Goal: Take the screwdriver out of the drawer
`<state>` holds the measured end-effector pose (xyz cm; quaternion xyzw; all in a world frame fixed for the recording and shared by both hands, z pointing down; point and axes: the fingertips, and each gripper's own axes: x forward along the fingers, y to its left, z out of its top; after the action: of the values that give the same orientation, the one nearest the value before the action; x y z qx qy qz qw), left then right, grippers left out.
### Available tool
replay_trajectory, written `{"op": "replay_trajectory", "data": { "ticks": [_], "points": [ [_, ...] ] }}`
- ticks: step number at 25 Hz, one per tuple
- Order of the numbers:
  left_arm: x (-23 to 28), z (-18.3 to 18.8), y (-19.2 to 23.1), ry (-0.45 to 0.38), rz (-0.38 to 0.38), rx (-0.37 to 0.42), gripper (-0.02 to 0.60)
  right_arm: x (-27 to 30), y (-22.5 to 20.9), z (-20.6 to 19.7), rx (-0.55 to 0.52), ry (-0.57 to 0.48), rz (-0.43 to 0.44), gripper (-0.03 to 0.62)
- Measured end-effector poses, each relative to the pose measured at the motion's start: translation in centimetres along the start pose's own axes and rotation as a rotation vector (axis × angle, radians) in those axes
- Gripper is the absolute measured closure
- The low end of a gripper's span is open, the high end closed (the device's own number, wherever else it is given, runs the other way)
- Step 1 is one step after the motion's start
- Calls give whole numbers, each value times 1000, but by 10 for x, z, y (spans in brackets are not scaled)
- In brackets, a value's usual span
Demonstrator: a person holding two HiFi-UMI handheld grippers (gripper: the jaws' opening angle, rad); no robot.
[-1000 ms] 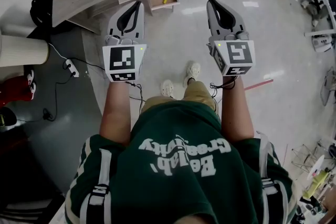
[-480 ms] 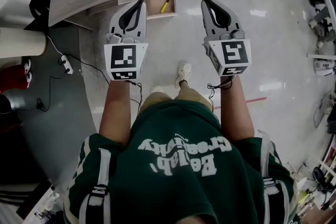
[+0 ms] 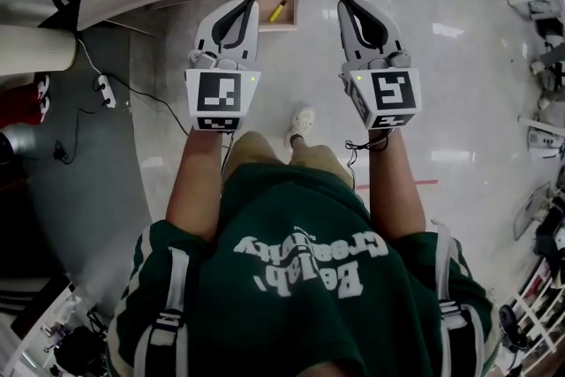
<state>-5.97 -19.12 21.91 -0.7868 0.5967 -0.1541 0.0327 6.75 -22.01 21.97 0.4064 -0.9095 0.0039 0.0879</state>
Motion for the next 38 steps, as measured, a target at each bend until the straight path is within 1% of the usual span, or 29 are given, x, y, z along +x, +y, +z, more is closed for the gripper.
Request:
{"op": "replay_trajectory", "data": {
  "ticks": [3,6,8,10,12,13,14,15,19,24,29,34,38],
  "points": [
    [27,-24,2,42,-2,-6,565,20,-12,-24,36,21,2,557],
    [58,-59,7,90,-19,-15,565,51,-18,-55,56,54,10,557],
    [78,-85,5,123,-41,-17,563,70,-22,-80,73,88,10,557],
    [97,-110,0,155,-72,-34,563,84,-28,-103,93,116,3,557],
    [116,-132,-5,183,-95,-46,560,96,-36,-122,104,123,-6,557],
    [125,-144,-7,197,-105,-44,548,103,-40,-130,104,121,-8,557],
    [135,-157,-7,213,-112,-39,500,111,-42,-139,103,121,-9,557],
    [144,-170,-6,229,-116,-33,475,119,-43,-148,105,125,-10,557],
    [188,-224,3,275,-89,-22,472,154,-52,-185,125,147,-27,557],
    [234,-292,-5,340,-124,-24,462,188,-64,-230,141,173,-52,557],
    [276,-357,-20,409,-147,-20,449,206,-81,-274,170,188,-73,557],
    [317,-420,-29,480,-148,9,449,222,-99,-320,202,219,-96,557],
    [341,-454,-35,511,-147,75,449,232,-106,-342,220,241,-98,557]
  ]
}}
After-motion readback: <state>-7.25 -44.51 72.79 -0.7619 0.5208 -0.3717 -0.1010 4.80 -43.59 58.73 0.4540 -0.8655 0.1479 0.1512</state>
